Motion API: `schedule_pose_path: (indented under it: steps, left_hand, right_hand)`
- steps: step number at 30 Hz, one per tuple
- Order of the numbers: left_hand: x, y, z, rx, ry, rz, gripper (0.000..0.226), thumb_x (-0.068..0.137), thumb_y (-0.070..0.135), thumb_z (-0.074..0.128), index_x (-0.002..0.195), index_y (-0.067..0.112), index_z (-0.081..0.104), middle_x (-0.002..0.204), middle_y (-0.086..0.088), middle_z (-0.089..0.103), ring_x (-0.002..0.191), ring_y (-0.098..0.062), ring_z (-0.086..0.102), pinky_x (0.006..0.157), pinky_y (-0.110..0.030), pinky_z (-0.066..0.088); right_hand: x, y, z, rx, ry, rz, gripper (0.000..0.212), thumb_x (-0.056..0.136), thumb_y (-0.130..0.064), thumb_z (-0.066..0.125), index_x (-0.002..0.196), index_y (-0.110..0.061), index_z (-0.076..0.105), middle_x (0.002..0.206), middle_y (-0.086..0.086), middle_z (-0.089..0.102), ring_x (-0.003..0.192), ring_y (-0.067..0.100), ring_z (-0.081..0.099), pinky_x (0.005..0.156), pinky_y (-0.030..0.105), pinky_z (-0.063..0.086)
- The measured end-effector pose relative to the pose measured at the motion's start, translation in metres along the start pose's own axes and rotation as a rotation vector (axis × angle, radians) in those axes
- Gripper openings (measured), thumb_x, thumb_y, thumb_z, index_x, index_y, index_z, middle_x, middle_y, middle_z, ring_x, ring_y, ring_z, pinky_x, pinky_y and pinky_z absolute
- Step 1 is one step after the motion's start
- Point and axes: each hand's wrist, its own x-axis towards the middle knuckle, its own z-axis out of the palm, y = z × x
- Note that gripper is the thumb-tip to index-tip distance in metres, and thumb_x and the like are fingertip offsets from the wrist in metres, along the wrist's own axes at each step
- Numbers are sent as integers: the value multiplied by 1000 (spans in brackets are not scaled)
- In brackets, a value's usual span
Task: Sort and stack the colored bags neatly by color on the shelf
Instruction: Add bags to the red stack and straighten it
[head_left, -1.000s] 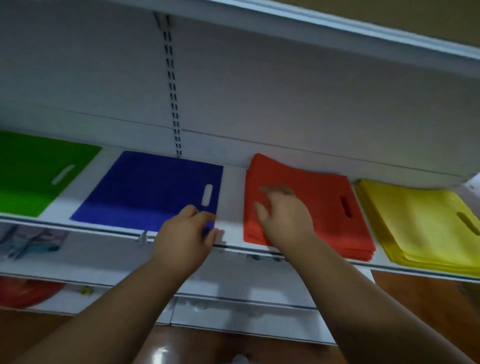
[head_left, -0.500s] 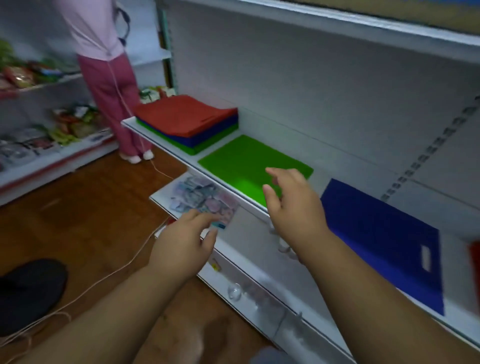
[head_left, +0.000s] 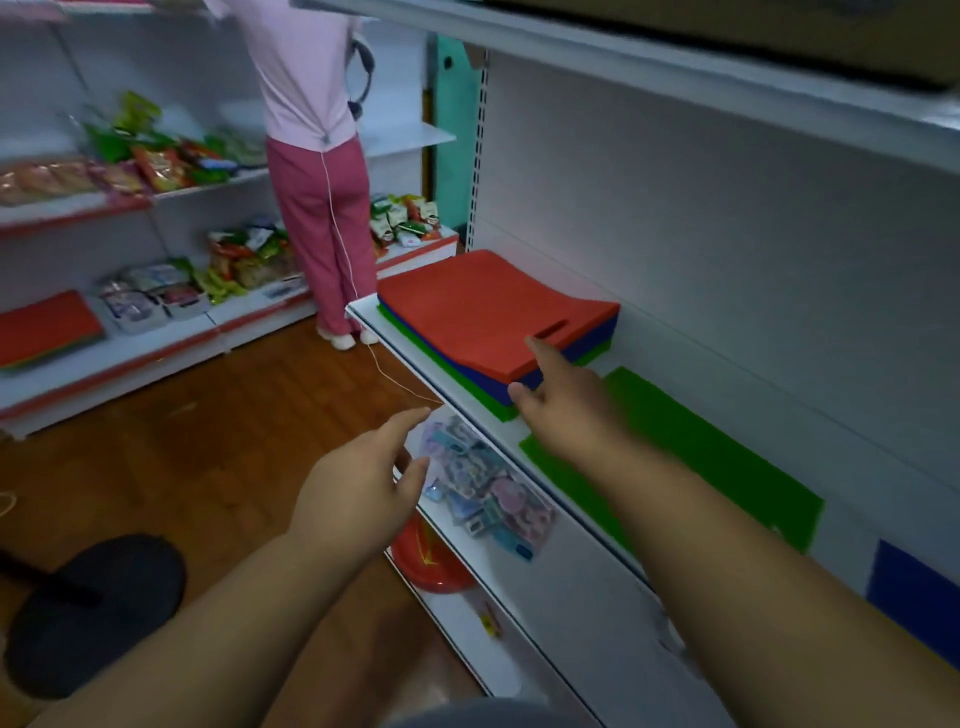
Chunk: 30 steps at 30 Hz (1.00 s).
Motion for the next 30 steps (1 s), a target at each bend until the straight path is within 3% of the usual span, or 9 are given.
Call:
schedule_pose_path:
  steps: [4, 7, 10, 12, 14, 16, 19, 22, 30]
  left_hand:
    - [36, -26, 1, -104, -52, -25, 48, 95, 44, 53, 140, 48, 36, 84, 21, 57, 73, -4, 59, 61, -28, 55]
    - [68, -52, 11, -248, -194, -13, 48, 95, 41, 55, 138, 50, 37, 84, 17, 61, 67, -6, 62, 62, -34, 56]
    - [106, -73, 12, -618, -385, -126, 47, 96, 31, 58, 137, 47, 41, 93, 11, 64, 62, -11, 64, 61, -32, 55]
    - [129, -81, 15, -915, -488, -282, 49, 97, 25, 60, 139, 39, 40, 107, 0, 64, 63, -18, 64, 61, -29, 55]
    - [152, -88, 21, -1120, -473, -425, 51, 96, 25, 61, 141, 34, 39, 112, -11, 63, 63, -21, 63, 64, -34, 57]
    - [170, -94, 26, -1187, -383, -477, 40, 97, 22, 60, 134, 28, 49, 96, -13, 63, 61, -18, 60, 60, -32, 54]
    - [178, -100, 24, -968, -227, -394, 16, 94, 18, 63, 109, 24, 67, 85, -2, 67, 67, -15, 61, 61, -27, 50]
    - [163, -99, 20, -733, -242, -166, 12, 88, 20, 71, 90, 31, 70, 89, 9, 69, 83, -12, 64, 78, -29, 50]
    - [128, -57, 46, -569, -391, 359, 20, 88, 19, 70, 106, 27, 74, 101, 10, 68, 92, -5, 57, 83, -21, 41]
  right_hand:
    - [34, -9, 12, -76, -117, 61, 73, 95, -45, 55, 155, -34, 15, 137, 6, 56, 125, 27, 53, 100, 36, 45]
    - [47, -12, 26, -110, -167, 158, 63, 95, -49, 54, 151, -29, 33, 145, 2, 50, 129, 23, 49, 101, 29, 41]
    - [46, -19, 37, -81, 39, 290, 35, 93, -53, 54, 117, -28, 61, 111, -3, 67, 103, 21, 62, 82, 29, 48]
    - [39, -23, 40, -97, 177, 407, 24, 92, -50, 56, 92, -27, 61, 86, -7, 63, 85, 19, 61, 71, 30, 47]
    - [31, -26, 44, -88, 296, 474, 15, 93, -39, 59, 86, -26, 59, 82, -7, 62, 82, 20, 61, 68, 31, 45]
    - [20, -29, 50, -61, 449, 442, 6, 92, -24, 61, 96, -25, 66, 95, -1, 69, 90, 25, 64, 73, 31, 45]
    - [-5, -27, 60, -145, 643, 372, 27, 90, -13, 61, 116, -14, 71, 110, 9, 71, 97, 29, 66, 79, 30, 50]
    - [-39, -23, 58, -268, 751, 376, 33, 85, -17, 59, 115, -12, 72, 100, 10, 73, 83, 29, 69, 69, 28, 52]
    - [-130, -14, 39, -263, 893, 626, 30, 95, -17, 61, 122, -26, 68, 82, -9, 60, 70, 15, 59, 62, 25, 47]
